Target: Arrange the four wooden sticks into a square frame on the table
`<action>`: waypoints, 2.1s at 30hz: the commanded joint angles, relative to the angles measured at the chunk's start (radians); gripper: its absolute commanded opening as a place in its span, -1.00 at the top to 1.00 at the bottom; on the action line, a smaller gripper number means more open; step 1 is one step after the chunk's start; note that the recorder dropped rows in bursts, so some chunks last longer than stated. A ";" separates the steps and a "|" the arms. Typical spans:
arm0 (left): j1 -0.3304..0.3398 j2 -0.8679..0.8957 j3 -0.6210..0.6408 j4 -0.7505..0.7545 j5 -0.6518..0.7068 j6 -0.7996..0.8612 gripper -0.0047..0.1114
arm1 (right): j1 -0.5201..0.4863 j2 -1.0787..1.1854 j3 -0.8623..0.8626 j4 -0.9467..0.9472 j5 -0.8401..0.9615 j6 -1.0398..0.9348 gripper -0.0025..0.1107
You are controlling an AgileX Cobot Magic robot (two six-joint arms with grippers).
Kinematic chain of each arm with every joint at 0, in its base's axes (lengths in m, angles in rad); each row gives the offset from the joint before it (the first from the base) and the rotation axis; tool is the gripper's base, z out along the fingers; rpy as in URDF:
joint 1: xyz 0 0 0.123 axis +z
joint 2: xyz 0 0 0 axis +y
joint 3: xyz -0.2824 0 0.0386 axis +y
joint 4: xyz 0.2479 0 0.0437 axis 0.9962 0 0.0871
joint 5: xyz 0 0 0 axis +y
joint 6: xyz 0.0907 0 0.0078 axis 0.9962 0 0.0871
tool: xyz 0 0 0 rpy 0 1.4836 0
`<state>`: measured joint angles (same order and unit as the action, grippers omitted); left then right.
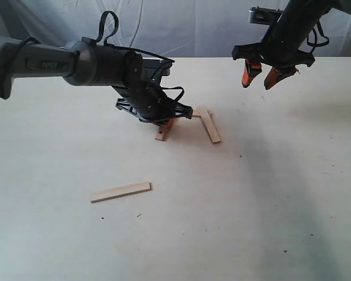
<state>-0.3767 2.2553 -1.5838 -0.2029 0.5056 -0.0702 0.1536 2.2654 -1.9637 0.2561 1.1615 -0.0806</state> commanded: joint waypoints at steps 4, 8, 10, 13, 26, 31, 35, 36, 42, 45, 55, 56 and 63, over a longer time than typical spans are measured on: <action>-0.005 -0.004 -0.004 -0.007 0.001 0.000 0.83 | -0.001 -0.004 -0.005 0.023 0.007 -0.018 0.02; -0.002 -0.029 -0.004 -0.010 0.018 0.000 0.42 | -0.001 -0.008 -0.005 0.068 0.011 -0.018 0.02; 0.000 -0.052 -0.004 -0.010 0.023 0.000 0.21 | 0.004 -0.015 -0.005 0.072 0.013 -0.018 0.02; 0.012 -0.095 -0.004 -0.004 0.030 0.000 0.12 | 0.038 -0.015 0.000 0.026 0.053 -0.024 0.02; 0.127 -0.143 0.032 -0.086 0.145 0.037 0.76 | 0.181 -0.007 0.192 -0.069 -0.107 -0.017 0.98; 0.105 -0.137 0.071 -0.192 0.074 0.104 0.92 | 0.186 -0.007 0.236 -0.064 -0.175 0.004 0.88; 0.090 -0.108 0.074 -0.299 0.047 0.181 0.92 | 0.186 -0.006 0.264 -0.056 -0.202 0.006 0.88; 0.086 -0.097 0.074 -0.314 0.041 0.196 0.92 | 0.186 -0.006 0.273 -0.052 -0.206 0.006 0.88; 0.074 -0.060 0.077 -0.373 0.023 0.230 0.92 | 0.186 -0.006 0.323 -0.027 -0.236 0.006 0.88; 0.074 -0.056 0.080 -0.373 0.015 0.230 0.92 | 0.186 -0.006 0.335 -0.019 -0.250 0.006 0.88; 0.074 -0.056 0.080 -0.370 0.010 0.230 0.92 | 0.186 -0.006 0.345 0.033 -0.254 0.006 0.88; 0.074 -0.056 0.080 -0.370 0.010 0.230 0.92 | 0.186 -0.006 0.345 0.035 -0.254 0.006 0.88; 0.074 -0.056 0.080 -0.370 0.005 0.230 0.92 | 0.186 -0.006 0.345 0.078 -0.242 0.003 0.88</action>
<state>-0.2996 2.1995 -1.5099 -0.5686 0.5208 0.1575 0.3413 2.2635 -1.6260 0.3216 0.9148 -0.0744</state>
